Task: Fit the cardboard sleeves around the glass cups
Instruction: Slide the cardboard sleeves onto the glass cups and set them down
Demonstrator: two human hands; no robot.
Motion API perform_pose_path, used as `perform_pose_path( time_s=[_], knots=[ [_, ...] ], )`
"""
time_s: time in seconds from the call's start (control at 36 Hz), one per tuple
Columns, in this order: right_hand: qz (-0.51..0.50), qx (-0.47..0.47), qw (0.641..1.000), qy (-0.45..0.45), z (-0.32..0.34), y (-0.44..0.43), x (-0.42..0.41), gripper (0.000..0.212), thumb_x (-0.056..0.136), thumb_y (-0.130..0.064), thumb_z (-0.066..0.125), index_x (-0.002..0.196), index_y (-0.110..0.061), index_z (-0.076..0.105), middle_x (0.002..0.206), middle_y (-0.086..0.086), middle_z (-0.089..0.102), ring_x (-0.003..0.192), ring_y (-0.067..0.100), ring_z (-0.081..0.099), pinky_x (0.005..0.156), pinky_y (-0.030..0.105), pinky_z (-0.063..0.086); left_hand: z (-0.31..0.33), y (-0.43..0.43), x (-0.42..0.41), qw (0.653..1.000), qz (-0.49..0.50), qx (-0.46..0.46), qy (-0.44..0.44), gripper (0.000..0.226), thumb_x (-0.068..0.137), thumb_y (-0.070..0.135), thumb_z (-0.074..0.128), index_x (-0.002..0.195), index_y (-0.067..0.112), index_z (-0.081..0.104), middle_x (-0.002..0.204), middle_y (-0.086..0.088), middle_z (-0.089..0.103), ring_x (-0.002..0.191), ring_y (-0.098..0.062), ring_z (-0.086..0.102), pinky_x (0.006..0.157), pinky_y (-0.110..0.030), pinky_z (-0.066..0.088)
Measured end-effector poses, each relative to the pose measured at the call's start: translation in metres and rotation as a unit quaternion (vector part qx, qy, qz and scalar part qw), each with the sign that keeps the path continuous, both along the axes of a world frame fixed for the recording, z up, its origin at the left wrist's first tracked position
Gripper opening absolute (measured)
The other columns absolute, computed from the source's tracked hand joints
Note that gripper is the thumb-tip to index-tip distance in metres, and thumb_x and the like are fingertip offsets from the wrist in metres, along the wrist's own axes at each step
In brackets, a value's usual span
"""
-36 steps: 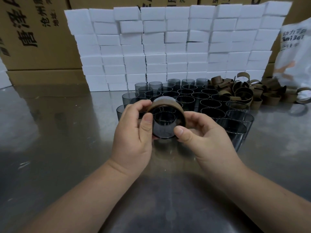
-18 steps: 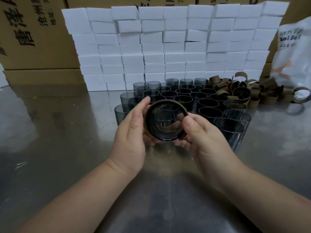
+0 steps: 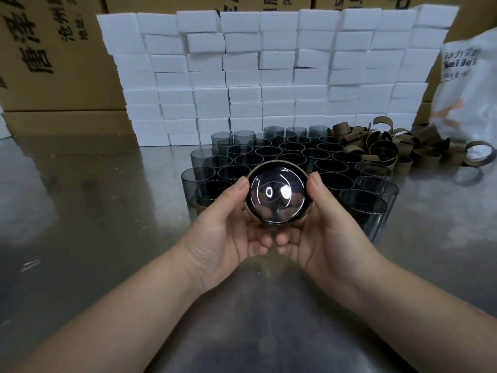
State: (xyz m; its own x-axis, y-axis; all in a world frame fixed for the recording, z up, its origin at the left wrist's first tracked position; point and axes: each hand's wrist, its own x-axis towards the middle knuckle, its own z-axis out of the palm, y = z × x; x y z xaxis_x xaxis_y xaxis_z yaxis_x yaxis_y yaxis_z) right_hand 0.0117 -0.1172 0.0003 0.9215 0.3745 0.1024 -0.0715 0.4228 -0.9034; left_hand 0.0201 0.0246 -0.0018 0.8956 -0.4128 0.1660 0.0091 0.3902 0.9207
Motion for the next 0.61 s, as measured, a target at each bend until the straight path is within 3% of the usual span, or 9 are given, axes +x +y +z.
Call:
perform_pose_path(
  time_s=[0.11,0.22,0.31,0.5,0.61],
  knots=[
    [0.007,-0.008,1.0,0.028,-0.0007,-0.0033,0.0008,0.073,0.062,-0.061,0.052,0.107,-0.003,0.063,0.083,0.018,0.061,0.048,0.012,0.05,0.05,0.021,0.045,-0.0009,0.002,0.0017,0.999,-0.028,-0.006,0.028,0.045,0.063,0.053,0.058,0.088,0.018,0.073,0.072,-0.008,0.061,0.042,-0.01,0.049,0.041,-0.02,0.041],
    [0.004,-0.009,0.999,0.033,-0.0013,-0.0035,0.0005,0.066,0.059,-0.06,0.053,0.096,-0.007,0.067,0.075,0.01,0.063,0.044,0.009,0.049,0.047,0.02,0.044,-0.0005,0.0029,0.0023,0.997,-0.052,-0.005,0.051,0.038,0.064,0.054,0.054,0.07,0.022,0.073,0.065,0.002,0.062,0.041,-0.007,0.047,0.041,-0.018,0.04],
    [0.009,-0.005,0.999,0.031,-0.001,-0.0039,0.0002,0.06,0.06,-0.059,0.053,0.092,-0.011,0.068,0.071,0.006,0.066,0.042,0.008,0.051,0.045,0.018,0.043,-0.0012,0.0031,0.003,0.996,-0.067,-0.018,0.064,0.037,0.059,0.055,0.058,0.067,0.022,0.073,0.065,0.004,0.061,0.041,-0.006,0.046,0.042,-0.018,0.04],
    [0.006,-0.007,0.999,0.032,-0.0025,-0.0036,0.0011,0.058,0.062,-0.057,0.052,0.093,-0.01,0.067,0.068,0.005,0.065,0.04,0.008,0.048,0.043,0.019,0.042,-0.0029,0.0029,0.0042,0.995,-0.069,-0.022,0.072,0.037,0.072,0.052,0.052,0.071,0.022,0.074,0.067,0.006,0.061,0.04,-0.004,0.041,0.042,-0.017,0.038],
    [0.009,0.008,0.999,0.046,-0.0017,-0.0035,0.0029,0.053,0.06,-0.055,0.053,0.089,-0.012,0.067,0.064,0.003,0.063,0.039,0.007,0.048,0.041,0.018,0.043,-0.0025,0.0027,0.0048,0.993,-0.073,-0.041,0.086,0.039,0.068,0.05,0.05,0.071,0.02,0.075,0.067,0.005,0.06,0.04,-0.004,0.041,0.041,-0.017,0.038]
  ],
)
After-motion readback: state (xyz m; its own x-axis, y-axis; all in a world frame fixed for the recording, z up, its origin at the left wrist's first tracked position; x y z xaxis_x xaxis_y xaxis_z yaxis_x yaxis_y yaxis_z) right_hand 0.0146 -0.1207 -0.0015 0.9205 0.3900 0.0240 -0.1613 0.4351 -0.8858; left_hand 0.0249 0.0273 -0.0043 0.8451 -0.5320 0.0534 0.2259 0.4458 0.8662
